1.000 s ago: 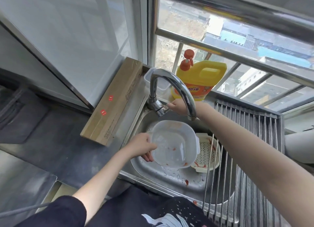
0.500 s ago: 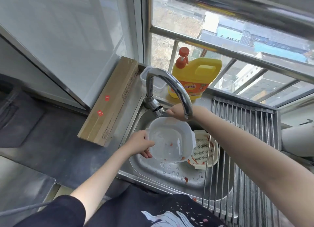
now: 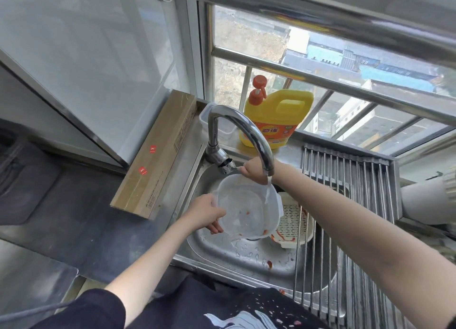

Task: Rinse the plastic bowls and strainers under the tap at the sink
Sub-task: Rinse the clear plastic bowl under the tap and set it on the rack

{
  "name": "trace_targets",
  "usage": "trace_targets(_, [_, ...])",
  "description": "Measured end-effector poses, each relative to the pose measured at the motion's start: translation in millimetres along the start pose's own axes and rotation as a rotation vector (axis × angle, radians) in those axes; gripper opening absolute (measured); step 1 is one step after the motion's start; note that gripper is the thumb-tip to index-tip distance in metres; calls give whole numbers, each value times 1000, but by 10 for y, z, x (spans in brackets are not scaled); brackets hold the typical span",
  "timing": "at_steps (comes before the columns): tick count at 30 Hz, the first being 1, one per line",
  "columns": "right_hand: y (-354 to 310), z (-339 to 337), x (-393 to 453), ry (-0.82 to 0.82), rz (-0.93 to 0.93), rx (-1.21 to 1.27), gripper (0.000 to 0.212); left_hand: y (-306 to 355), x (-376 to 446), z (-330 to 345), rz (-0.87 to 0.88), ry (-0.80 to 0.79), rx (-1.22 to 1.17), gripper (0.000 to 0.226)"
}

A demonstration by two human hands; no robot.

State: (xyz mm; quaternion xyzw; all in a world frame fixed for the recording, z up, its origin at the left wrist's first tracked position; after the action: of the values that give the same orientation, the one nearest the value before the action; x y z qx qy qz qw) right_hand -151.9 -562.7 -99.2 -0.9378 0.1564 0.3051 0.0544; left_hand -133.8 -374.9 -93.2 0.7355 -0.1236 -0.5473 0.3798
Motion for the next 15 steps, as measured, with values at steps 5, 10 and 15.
trace_targets(5, [41,-181,-457,224,39,239,43,-32,59,27,21,27,3,26])
trace_targets(10, [-30,189,-997,163,158,180,25,-141,144,207,32,44,-54,22])
trace_targets(15, [-221,863,-983,60,274,208,69,-62,239,554,83,52,-183,18])
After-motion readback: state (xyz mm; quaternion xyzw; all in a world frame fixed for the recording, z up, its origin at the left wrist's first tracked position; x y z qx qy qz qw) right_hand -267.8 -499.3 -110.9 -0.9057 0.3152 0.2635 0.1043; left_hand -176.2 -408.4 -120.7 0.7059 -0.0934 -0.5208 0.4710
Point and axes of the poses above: each hand's wrist, its own x-axis towards the middle knuckle, its own z-axis out of the palm, y = z × x, the point moved 7 cm from there along x, towards the middle knuckle, and after that the axes turned 13 degrees about -x, right-handed, at the moved point
